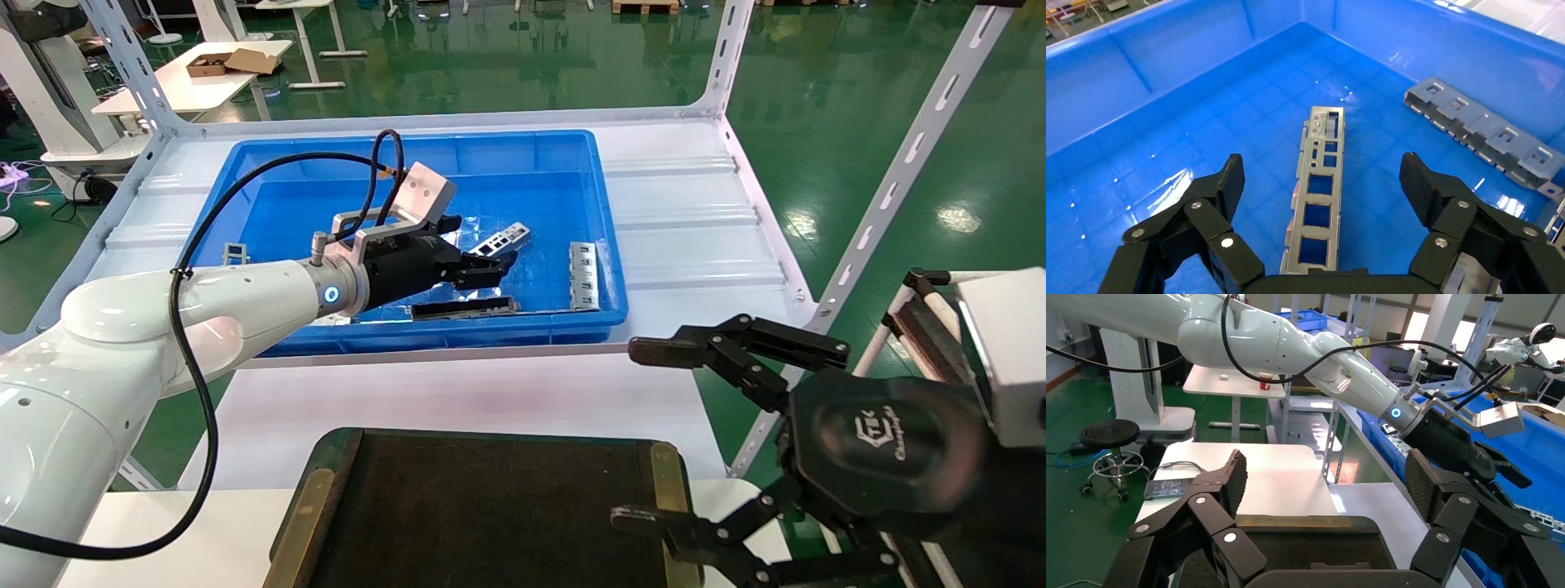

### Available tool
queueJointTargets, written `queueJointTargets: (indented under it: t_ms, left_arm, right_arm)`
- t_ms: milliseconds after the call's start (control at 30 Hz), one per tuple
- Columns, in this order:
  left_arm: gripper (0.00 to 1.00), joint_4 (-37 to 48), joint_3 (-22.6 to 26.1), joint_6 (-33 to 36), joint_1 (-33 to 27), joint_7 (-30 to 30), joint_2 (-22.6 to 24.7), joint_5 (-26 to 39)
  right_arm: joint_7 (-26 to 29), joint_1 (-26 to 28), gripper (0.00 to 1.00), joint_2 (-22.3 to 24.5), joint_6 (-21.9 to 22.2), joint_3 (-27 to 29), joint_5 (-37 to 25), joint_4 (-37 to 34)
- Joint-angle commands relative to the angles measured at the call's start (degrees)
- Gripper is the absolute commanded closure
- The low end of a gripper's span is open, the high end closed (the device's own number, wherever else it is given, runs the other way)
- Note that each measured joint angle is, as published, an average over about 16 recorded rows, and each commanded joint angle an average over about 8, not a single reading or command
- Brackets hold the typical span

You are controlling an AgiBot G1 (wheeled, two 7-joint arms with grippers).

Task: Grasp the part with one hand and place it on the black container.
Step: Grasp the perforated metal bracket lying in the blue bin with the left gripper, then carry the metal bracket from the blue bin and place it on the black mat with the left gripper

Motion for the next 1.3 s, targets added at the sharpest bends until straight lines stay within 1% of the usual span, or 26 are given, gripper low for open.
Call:
queueJointTargets:
  t_ms: [33,733,967,1167,1300]
  left_arm:
    - [1.00,0.5,0.4,0.0,0.0,0.2,0.0,-0.4]
    - [1.00,2.0,4.2,-0.5,0.8,-0.5,0.0,-3.3]
    - [1.00,1.2,4.6,-0.6,0.8,-0.4,-0.1,-5.2]
    - [1.00,-0.3,3.2,2.2,-0.1,1.3,-0.8,-8.9]
    - [1.00,-1.4,1.7,7.3,-1.1,3.1,-2.2,-11.8]
  right_arm:
    - [0.0,0.0,1.00,0.0,0.0,0.0,0.0,0.0]
    - [0.0,0.0,1.00,0.0,0.0,0.0,0.0,0.0]
    - [0.0,0.0,1.00,0.0,0.0,0.0,0.0,0.0]
    - [0.0,0.0,1.00,0.0,0.0,0.0,0.0,0.0]
    - [0.0,0.0,1.00,0.0,0.0,0.0,0.0,0.0]
